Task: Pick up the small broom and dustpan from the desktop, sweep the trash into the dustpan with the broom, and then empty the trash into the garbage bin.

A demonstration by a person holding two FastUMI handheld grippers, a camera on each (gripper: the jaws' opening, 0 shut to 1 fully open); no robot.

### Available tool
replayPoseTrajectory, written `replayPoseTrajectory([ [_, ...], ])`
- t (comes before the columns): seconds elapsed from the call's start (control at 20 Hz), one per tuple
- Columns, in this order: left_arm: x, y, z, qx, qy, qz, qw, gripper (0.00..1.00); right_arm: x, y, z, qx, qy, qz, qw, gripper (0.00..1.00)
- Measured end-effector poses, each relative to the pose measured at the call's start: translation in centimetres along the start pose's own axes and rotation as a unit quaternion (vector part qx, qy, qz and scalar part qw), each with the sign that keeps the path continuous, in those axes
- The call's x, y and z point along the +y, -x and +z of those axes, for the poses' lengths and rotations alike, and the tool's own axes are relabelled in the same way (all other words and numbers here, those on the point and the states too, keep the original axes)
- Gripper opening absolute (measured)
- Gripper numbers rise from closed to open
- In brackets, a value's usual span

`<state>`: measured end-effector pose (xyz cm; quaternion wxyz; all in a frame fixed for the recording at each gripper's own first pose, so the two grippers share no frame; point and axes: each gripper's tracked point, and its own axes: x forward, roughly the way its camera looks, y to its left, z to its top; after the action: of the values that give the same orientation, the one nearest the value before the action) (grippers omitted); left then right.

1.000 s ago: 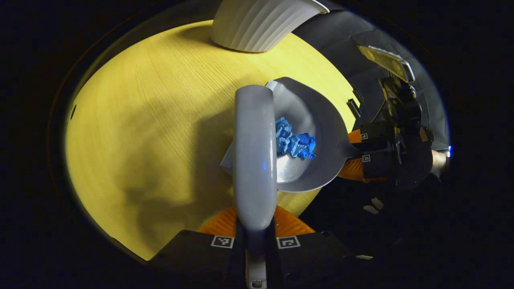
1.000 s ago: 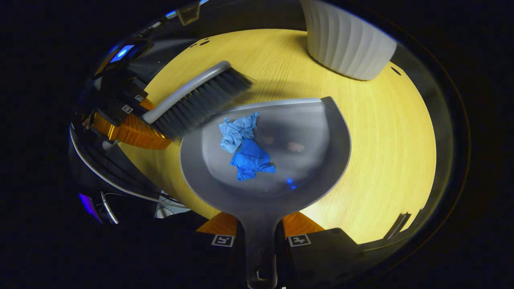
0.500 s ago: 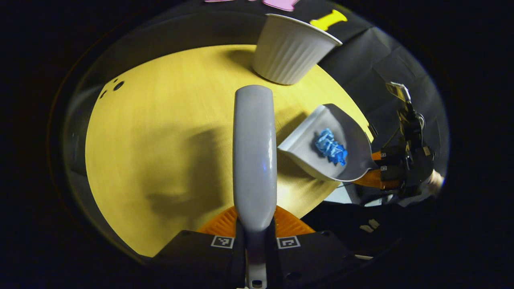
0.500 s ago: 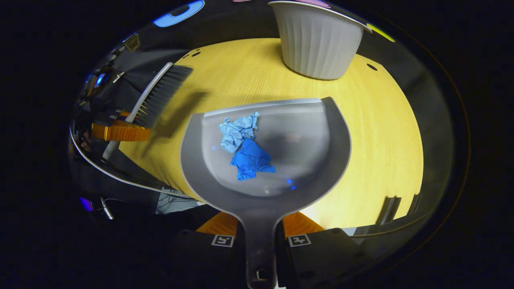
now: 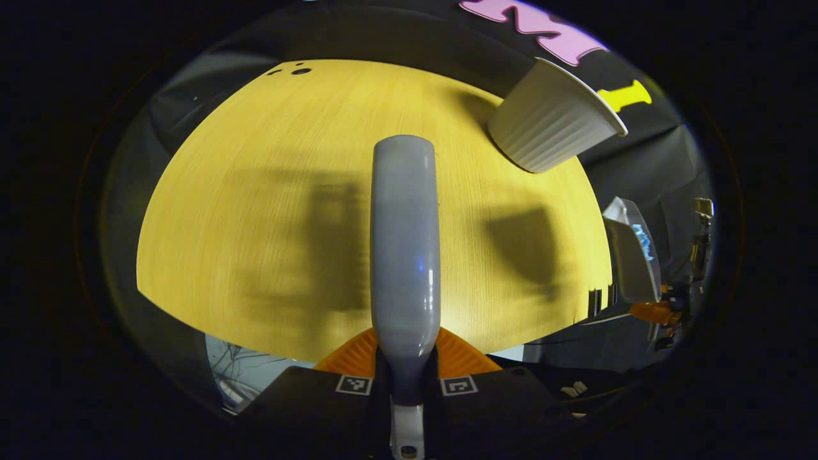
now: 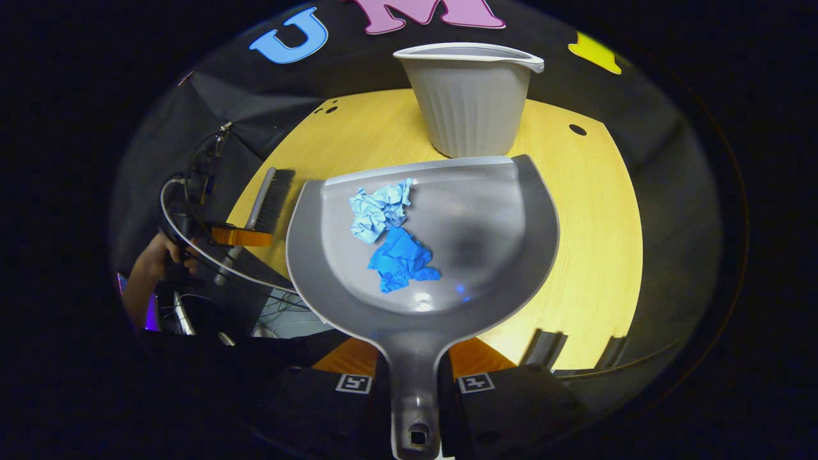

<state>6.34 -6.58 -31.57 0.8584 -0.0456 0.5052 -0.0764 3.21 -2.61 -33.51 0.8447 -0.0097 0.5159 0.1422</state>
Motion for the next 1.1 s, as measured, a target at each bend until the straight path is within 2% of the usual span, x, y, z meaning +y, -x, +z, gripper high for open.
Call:
replayPoseTrajectory([
  [0.05,-0.3,-0.2,0.1,0.0,0.005,0.003,1.0,0.28,0.1,0.2,0.0,0.005,-0.01,0.008,1.0,0.34],
  [0.1,-0.5,-0.1,0.2,0.001,0.007,0.001,1.0,0.24,0.2,0.4,0.1,0.009,-0.014,0.009,1.0,0.34],
  [0.25,0.1,0.1,0.3,0.002,-0.009,-0.001,1.0,0.24,-0.2,1.6,1.1,0.004,0.005,-0.015,1.0,0.34],
  [0.35,0.3,0.3,0.4,0.001,-0.023,0.001,1.0,0.24,0.3,2.7,1.8,-0.002,0.002,-0.018,1.0,0.34],
  [0.5,0.3,0.2,0.8,-0.006,-0.014,-0.032,0.999,0.24,-0.5,2.6,2.4,-0.002,0.003,-0.032,0.999,0.34],
  [0.6,0.1,1.0,1.0,-0.004,-0.003,-0.046,0.999,0.24,-1.0,2.7,3.5,-0.01,0.006,-0.058,0.998,0.34],
  [0.7,0.5,1.4,1.2,-0.01,-0.012,-0.049,0.999,0.21,-1.2,2.6,4.5,-0.025,0.006,-0.061,0.998,0.34],
  [0.75,0.6,1.5,1.1,-0.01,-0.02,-0.049,0.999,0.28,-1.7,2.4,5.2,-0.035,0.013,-0.071,0.997,0.34],
  [0.8,0.9,1.8,1.2,-0.011,-0.028,-0.045,0.999,0.24,-2.5,2.2,6.2,-0.049,0.022,-0.09,0.995,0.34],
  [0.95,0.9,3.2,1.8,-0.02,-0.034,-0.041,0.998,0.24,-4.5,2.3,10.7,-0.085,0.028,-0.123,0.988,0.34],
  [1.05,1.0,4.1,2.2,-0.03,-0.027,-0.041,0.998,0.24,-5.3,0.6,14.5,-0.095,0.033,-0.145,0.984,0.34],
  [1.1,0.9,4.6,2.3,-0.035,-0.024,-0.043,0.998,0.25,-5.7,-0.3,15.1,-0.094,0.04,-0.161,0.982,0.34],
])
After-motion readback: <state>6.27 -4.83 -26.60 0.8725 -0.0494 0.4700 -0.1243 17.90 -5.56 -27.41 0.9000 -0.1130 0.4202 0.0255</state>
